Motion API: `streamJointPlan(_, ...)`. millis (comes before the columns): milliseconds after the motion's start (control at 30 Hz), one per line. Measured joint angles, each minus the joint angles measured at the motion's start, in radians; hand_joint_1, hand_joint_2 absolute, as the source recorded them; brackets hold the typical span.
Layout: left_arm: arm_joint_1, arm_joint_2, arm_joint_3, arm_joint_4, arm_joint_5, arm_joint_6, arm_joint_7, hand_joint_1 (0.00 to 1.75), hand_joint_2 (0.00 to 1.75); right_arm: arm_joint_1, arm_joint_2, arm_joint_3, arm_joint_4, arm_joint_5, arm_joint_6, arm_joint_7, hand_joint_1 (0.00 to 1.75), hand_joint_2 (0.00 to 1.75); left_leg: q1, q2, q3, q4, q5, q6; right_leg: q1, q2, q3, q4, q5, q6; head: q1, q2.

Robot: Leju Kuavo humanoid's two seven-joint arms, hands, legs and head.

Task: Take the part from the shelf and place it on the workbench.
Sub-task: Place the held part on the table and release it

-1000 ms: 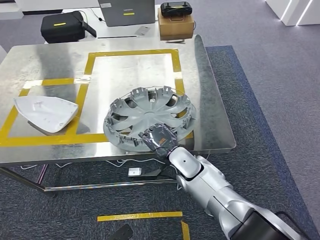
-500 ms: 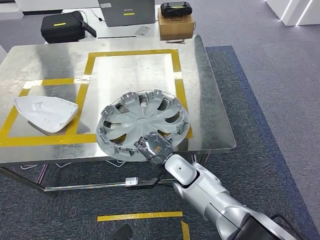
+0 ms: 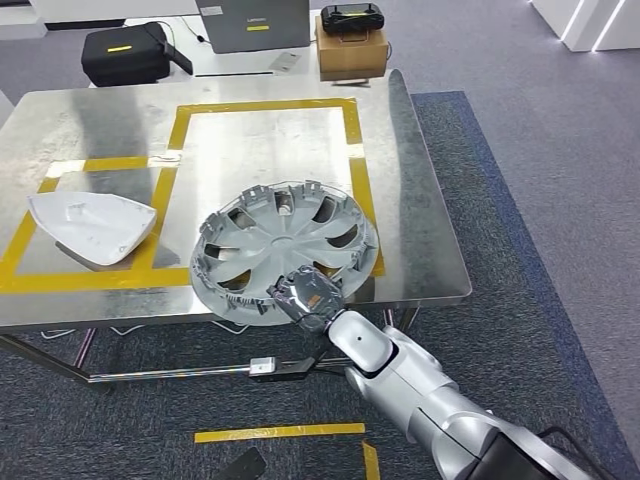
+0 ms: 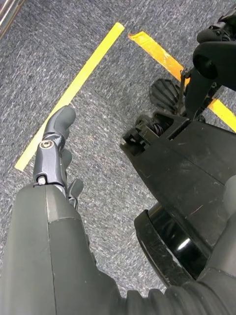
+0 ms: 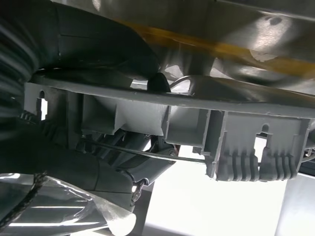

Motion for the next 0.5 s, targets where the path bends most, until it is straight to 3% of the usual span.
streamJointPlan(500, 0.0, 0.0, 0.0, 0.0, 0.004, -0.002, -0.004, 0.0, 1.75, 0.001, -0.001, 0.005, 0.0, -0.005, 0.001, 0.002, 1.75, 1.75, 0.0, 0.0, 0.0, 0.0, 0.0, 0.0, 0.0, 0.0, 0.0, 0.0, 0.0, 0.0, 0.0, 0.0)
